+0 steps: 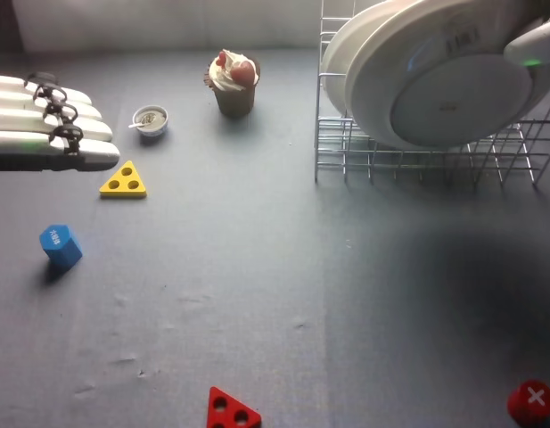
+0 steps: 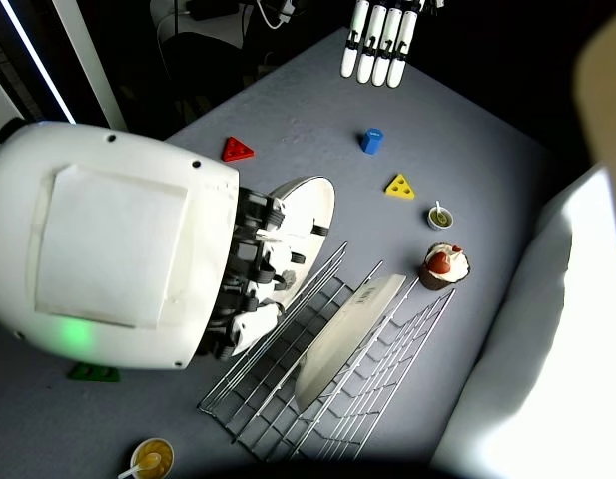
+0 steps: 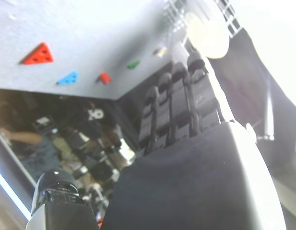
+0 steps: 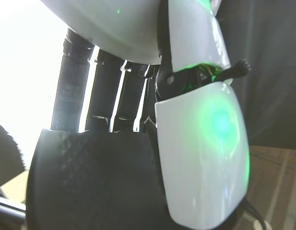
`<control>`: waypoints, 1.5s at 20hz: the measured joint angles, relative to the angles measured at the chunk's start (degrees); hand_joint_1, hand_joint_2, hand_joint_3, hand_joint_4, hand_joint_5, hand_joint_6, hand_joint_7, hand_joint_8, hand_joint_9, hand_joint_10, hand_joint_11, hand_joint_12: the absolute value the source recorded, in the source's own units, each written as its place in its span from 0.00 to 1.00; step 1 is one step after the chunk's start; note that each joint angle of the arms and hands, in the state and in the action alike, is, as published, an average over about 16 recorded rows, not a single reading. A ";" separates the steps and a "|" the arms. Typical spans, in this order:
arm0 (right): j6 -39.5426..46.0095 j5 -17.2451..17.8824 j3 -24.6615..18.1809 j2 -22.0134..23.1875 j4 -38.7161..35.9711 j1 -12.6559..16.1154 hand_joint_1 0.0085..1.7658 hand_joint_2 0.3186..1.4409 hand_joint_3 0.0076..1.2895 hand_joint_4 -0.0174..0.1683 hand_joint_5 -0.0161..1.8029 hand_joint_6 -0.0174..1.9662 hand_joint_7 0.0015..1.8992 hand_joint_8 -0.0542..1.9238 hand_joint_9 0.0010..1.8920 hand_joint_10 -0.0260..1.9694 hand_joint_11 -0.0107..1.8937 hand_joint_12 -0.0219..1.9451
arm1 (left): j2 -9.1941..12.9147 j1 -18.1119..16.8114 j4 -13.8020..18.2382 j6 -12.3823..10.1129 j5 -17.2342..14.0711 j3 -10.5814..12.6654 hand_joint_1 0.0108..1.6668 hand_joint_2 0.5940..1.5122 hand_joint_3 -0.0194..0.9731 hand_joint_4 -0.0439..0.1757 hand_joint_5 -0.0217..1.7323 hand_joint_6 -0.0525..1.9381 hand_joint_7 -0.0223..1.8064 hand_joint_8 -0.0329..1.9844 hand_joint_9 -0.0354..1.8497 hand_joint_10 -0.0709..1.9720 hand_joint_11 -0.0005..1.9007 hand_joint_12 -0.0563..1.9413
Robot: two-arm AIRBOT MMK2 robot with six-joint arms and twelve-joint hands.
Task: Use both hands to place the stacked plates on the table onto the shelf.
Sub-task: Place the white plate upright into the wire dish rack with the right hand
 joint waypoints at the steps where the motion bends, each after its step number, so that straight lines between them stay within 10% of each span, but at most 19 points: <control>1: 0.03 -0.09 0.06 0.00 0.19 0.11 0.84 0.56 0.00 0.05 0.50 0.38 0.60 0.31 0.62 0.34 0.50 0.69 | -0.14 0.00 -0.04 0.00 -0.05 -0.04 0.02 0.32 0.04 0.21 0.07 0.04 0.08 0.02 0.08 0.04 0.07 0.03; 30: 0.00 -2.59 0.59 0.18 4.99 3.05 0.84 0.57 0.00 0.05 0.48 0.41 0.58 0.35 0.62 0.36 0.52 0.65 | -3.84 -0.28 0.64 0.02 -0.37 -2.48 0.01 0.32 0.04 0.21 0.05 0.04 0.08 0.02 0.07 0.04 0.05 0.03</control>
